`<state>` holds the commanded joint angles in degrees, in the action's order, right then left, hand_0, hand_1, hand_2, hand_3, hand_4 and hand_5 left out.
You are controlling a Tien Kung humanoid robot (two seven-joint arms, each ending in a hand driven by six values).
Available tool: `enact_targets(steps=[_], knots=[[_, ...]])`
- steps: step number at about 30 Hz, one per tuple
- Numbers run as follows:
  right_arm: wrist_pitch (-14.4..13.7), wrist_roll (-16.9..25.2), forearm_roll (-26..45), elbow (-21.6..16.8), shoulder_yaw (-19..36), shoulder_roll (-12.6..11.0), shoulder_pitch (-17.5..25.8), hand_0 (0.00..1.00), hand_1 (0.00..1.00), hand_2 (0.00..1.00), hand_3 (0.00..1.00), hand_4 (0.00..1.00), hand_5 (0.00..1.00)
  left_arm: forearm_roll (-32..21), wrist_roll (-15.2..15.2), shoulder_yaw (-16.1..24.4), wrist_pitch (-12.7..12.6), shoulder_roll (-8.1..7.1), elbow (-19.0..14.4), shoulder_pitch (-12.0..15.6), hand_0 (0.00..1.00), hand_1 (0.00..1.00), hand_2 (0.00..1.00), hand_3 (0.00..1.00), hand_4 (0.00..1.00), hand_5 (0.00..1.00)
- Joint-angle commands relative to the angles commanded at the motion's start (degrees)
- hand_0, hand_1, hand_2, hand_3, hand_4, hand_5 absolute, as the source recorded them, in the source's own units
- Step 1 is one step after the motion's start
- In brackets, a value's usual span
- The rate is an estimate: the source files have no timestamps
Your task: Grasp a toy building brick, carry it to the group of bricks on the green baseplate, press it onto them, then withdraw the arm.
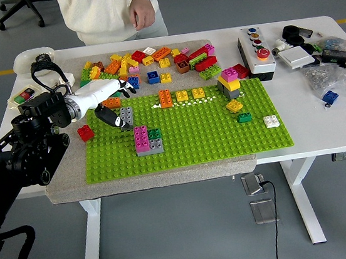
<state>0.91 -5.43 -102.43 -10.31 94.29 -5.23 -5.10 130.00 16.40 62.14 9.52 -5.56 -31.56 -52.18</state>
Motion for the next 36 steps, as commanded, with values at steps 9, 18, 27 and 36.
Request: enact_targets(steps=[9, 18, 27, 36], knots=[[0.0, 0.0, -0.1, 0.0, 0.0, -0.1, 0.0, 0.745, 0.641, 0.681, 0.638, 0.855, 0.572, 0.0, -0.3, 0.0, 0.3, 0.36, 0.5, -0.3, 0.88, 0.826, 0.753, 0.803, 0.998, 0.18], [0.0, 0.0, 0.0, 0.0, -0.1, -0.1, -0.2, 0.745, 0.641, 0.682, 0.639, 0.855, 0.572, 0.0, -0.4, -0.1, 0.8, 0.65, 1.2, -0.7, 0.886, 0.831, 0.76, 0.807, 0.998, 0.182], [0.0, 0.0, 0.2, 0.0, -0.2, -0.1, -0.2, 0.746, 0.641, 0.681, 0.639, 0.856, 0.571, 0.0, -0.4, -1.2, 0.6, 1.04, 3.3, -1.4, 0.889, 0.836, 0.761, 0.807, 0.998, 0.183], [0.0, 0.0, 0.2, 0.0, -0.4, -0.1, -0.2, 0.746, 0.641, 0.681, 0.639, 0.854, 0.568, 0.0, -0.1, -2.2, -1.5, 1.42, 5.8, -2.0, 0.89, 0.833, 0.76, 0.807, 0.998, 0.189]])
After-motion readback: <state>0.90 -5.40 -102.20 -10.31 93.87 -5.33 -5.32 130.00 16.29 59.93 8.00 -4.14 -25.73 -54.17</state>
